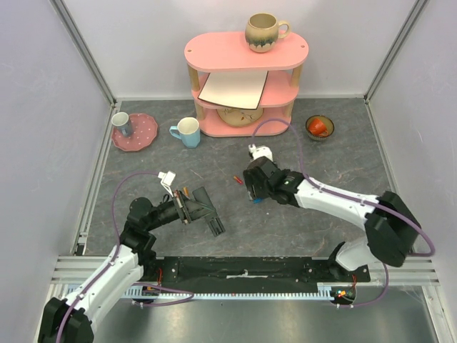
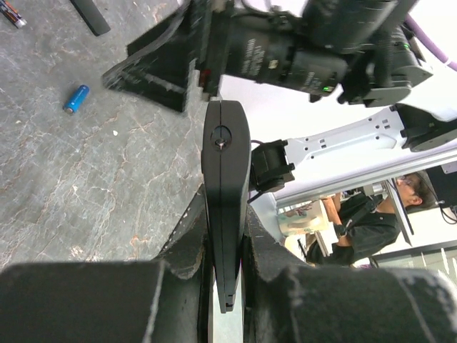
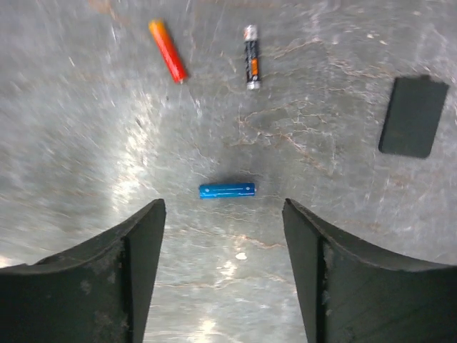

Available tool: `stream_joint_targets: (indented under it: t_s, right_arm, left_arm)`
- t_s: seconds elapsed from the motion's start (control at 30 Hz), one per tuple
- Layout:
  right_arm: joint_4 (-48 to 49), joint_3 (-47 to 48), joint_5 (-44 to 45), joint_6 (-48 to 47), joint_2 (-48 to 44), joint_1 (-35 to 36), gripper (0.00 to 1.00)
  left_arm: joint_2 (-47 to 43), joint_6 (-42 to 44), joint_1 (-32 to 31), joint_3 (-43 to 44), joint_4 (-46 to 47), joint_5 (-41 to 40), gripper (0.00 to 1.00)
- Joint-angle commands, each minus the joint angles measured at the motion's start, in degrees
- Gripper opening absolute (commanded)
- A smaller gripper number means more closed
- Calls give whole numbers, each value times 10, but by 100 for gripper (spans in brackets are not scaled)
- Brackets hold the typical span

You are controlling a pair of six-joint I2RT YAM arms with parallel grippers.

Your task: Load the batteries into the remote control

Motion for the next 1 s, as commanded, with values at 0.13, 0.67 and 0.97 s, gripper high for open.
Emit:
stream_joint_targets:
  t_s: [0.13,0.67,0.97]
  right_arm:
    - [-1,-33,48,346,-46,-5,61]
    - [32,-74,14,486,21,-49,40]
    - [45,-62,2,487,48,-72,40]
  left_arm:
    - [-42,14,2,2,-33,-63,2]
    - [-102,4,3,-7,-93,-121,2]
    - [-108,1,3,-8,-94,-131,2]
